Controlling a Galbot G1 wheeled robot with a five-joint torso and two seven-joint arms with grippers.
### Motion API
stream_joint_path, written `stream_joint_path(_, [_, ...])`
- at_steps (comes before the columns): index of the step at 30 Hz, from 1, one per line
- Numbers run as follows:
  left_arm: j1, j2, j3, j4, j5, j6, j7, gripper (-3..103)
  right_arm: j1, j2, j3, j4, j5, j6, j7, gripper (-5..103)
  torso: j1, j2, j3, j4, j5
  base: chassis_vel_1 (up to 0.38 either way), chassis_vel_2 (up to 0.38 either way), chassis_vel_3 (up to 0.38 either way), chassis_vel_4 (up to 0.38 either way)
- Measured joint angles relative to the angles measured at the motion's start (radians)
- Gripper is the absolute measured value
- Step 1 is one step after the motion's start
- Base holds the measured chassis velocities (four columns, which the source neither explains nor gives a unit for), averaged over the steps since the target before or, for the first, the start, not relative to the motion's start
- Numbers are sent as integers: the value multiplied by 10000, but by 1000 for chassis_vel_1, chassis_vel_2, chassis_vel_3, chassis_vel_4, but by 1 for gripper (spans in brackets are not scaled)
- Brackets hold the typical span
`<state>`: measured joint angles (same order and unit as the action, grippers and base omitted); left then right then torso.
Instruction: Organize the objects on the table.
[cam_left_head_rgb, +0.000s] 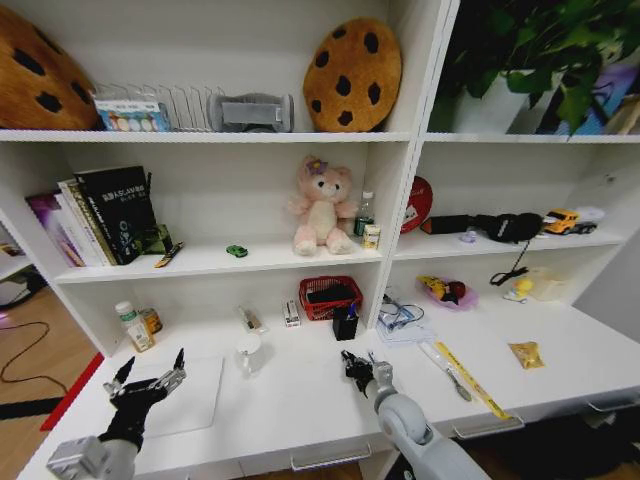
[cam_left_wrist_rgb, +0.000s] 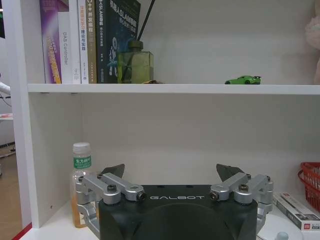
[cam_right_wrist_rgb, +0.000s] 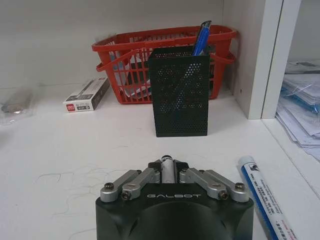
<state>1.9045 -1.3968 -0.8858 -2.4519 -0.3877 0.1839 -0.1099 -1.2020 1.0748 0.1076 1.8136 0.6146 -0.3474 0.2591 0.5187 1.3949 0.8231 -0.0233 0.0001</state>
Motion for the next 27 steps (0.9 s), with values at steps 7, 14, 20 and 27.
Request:
stream_joint_path(7, [1,0,0,0,0,0,1,100,-63,-551,248,872,-738,2430,-930,12,1,-3,1,-2,0,0,0,0,0])
stream_joint_path(14, [0,0,0,0,0,0,1,100,738,-463,358,680,-1264,4462,-1522,12,1,-2,0,0,-1,0,0,0,0])
stream_joint_path(20, [0,0,0,0,0,0,0,100,1314,-21,466,-118,-1530,5993,-1091,12,2,-2,0,-3,-3,0,0,0,0])
stream_joint_path(27, [1,0,0,0,0,0,0,100,2023,353,238,-1418,-1850,6959,-1003,12,2,-2,-1,0,1,0,0,0,0])
